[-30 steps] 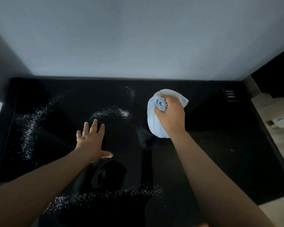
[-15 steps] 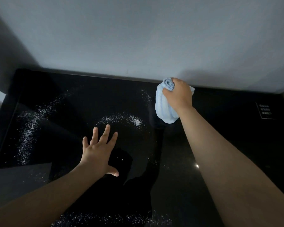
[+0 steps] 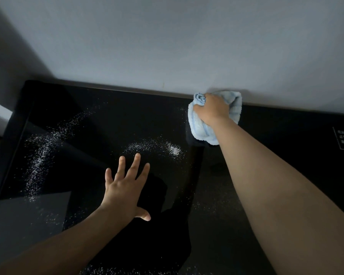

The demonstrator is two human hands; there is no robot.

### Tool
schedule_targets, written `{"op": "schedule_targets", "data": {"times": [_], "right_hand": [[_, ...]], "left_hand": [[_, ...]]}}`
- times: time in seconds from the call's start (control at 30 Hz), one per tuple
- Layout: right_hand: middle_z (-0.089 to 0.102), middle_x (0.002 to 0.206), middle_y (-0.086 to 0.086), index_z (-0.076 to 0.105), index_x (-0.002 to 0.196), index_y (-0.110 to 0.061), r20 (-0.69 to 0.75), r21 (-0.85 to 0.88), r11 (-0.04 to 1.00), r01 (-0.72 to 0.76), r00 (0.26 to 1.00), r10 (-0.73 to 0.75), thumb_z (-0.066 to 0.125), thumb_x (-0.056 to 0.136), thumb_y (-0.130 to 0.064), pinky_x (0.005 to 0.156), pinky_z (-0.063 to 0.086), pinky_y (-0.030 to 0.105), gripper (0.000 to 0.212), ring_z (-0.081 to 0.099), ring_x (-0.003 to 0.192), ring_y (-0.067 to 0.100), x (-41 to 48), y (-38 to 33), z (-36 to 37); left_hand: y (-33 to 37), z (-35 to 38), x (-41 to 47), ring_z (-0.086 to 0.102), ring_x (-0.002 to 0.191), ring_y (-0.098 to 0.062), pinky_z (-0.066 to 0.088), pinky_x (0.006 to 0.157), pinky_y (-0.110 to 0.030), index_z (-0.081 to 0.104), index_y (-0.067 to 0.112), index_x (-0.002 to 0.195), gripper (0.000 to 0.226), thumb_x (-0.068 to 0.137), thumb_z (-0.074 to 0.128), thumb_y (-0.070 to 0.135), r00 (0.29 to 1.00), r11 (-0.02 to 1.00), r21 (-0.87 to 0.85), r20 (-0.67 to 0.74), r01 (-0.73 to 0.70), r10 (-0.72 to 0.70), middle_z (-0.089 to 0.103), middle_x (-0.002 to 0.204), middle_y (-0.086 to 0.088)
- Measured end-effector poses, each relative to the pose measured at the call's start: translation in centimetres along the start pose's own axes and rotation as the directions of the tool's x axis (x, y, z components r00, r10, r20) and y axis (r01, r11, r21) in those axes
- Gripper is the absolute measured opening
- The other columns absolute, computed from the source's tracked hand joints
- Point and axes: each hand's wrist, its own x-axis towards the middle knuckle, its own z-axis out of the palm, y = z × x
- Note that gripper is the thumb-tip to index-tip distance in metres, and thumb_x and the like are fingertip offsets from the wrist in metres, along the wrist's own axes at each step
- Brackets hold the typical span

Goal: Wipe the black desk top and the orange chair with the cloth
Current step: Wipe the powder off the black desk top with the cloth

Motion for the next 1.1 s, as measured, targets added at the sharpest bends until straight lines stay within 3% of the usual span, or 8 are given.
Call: {"op": "schedule_targets", "data": {"times": [0.23,0.6,0.77,0.87,1.0,1.1], "right_hand": [[0.065,0.086,0.002,0.064,0.094,-0.015,-0.03,-0.002,1.0,0.024,0.999,-0.024,0.055,0.089,-0.025,0.07,0.054,0.038,0.015,0.061,0.08,0.021,-1.7,0.4,0.3],[0.064,0.087,0.0,0.066,0.102,-0.017,-0.084,-0.012,0.999,0.041,0.996,-0.041,0.057,0.086,-0.022,0.067,0.048,0.033,0.018,0.057,0.085,0.019,-6.4,1.5,1.2],[0.065,0.098,0.001,0.064,0.114,-0.017,-0.089,0.022,0.999,0.039,0.995,-0.037,0.058,0.087,-0.023,0.078,0.051,0.04,0.028,0.057,0.099,0.021,-8.3,1.9,1.5],[0.064,0.098,0.0,0.063,0.112,-0.019,-0.098,0.047,0.999,0.021,0.995,-0.016,0.057,0.086,-0.024,0.08,0.052,0.044,0.028,0.058,0.097,0.021,-9.4,2.2,1.8],[0.065,0.098,-0.002,0.064,0.11,-0.019,-0.11,0.07,0.997,-0.012,0.994,0.02,0.056,0.086,-0.025,0.081,0.053,0.041,0.026,0.06,0.094,0.017,-11.3,2.5,2.5],[0.064,0.106,-0.002,0.062,0.117,-0.019,-0.129,0.066,0.997,-0.048,0.99,0.056,0.058,0.087,-0.025,0.089,0.05,0.037,0.031,0.058,0.101,0.016,-13.2,2.7,2.9]], "left_hand": [[-0.1,0.1,-0.1,-0.028,0.141,-0.038,-0.001,0.113,-0.061,-0.019,0.028,0.15,0.136,0.06,0.073,0.07,1.0,1.0,-0.003,-0.013,-0.008,0.008,-0.04,0.151,-0.002],[0.1,-0.1,0.0,-0.024,0.142,-0.04,0.005,0.115,-0.062,-0.018,0.027,0.15,0.137,0.058,0.074,0.071,1.0,1.0,0.03,-0.019,-0.001,0.001,-0.036,0.153,-0.004],[0.1,-0.1,0.1,-0.024,0.142,-0.041,0.004,0.114,-0.062,-0.018,0.027,0.15,0.136,0.059,0.074,0.069,1.0,1.0,0.028,-0.008,-0.001,0.002,-0.035,0.153,-0.005],[0.1,-0.1,0.0,-0.023,0.142,-0.041,0.005,0.114,-0.063,-0.018,0.026,0.15,0.136,0.06,0.075,0.068,1.0,1.0,0.028,-0.011,-0.005,0.005,-0.034,0.154,-0.005],[0.1,0.0,0.2,-0.023,0.142,-0.042,0.006,0.114,-0.064,-0.017,0.026,0.15,0.136,0.059,0.074,0.069,1.0,0.999,0.032,-0.013,-0.015,0.016,-0.034,0.154,-0.006],[0.2,0.0,0.3,-0.023,0.142,-0.042,0.007,0.114,-0.064,-0.016,0.026,0.151,0.137,0.058,0.076,0.068,1.0,1.0,0.028,-0.016,-0.014,0.014,-0.032,0.155,-0.006]]}}
